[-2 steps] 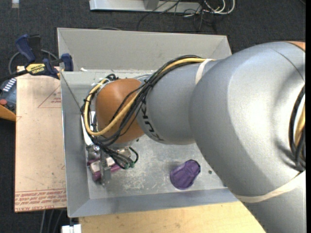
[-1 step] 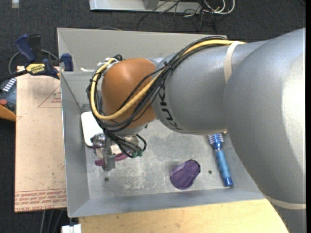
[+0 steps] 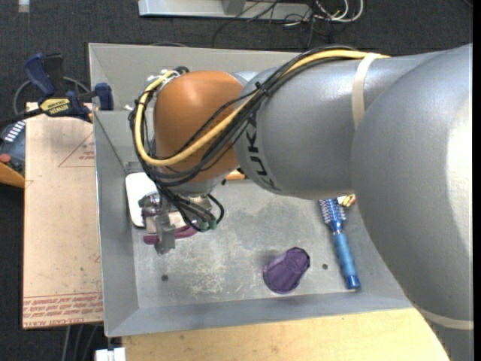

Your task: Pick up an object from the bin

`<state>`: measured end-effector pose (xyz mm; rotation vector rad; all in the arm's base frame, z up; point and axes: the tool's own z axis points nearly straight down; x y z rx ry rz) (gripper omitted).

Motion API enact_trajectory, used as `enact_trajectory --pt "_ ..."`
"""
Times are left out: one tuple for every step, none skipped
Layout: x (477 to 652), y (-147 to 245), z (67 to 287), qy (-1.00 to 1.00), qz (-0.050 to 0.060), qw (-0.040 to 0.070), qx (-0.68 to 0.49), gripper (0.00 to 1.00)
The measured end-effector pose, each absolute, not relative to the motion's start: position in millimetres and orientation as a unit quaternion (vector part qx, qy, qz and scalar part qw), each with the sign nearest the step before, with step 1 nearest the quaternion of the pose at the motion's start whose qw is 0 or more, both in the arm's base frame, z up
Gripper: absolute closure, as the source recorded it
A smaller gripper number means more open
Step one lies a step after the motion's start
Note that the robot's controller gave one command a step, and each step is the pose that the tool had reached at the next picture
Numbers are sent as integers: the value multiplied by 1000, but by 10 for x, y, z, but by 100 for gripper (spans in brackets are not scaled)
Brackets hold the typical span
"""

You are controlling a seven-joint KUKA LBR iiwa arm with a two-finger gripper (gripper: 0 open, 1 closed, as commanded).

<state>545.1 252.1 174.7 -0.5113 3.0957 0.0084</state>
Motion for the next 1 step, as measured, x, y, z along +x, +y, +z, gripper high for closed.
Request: enact_trajectory --pt "5331 2471 2595 984 3 3 -178 100"
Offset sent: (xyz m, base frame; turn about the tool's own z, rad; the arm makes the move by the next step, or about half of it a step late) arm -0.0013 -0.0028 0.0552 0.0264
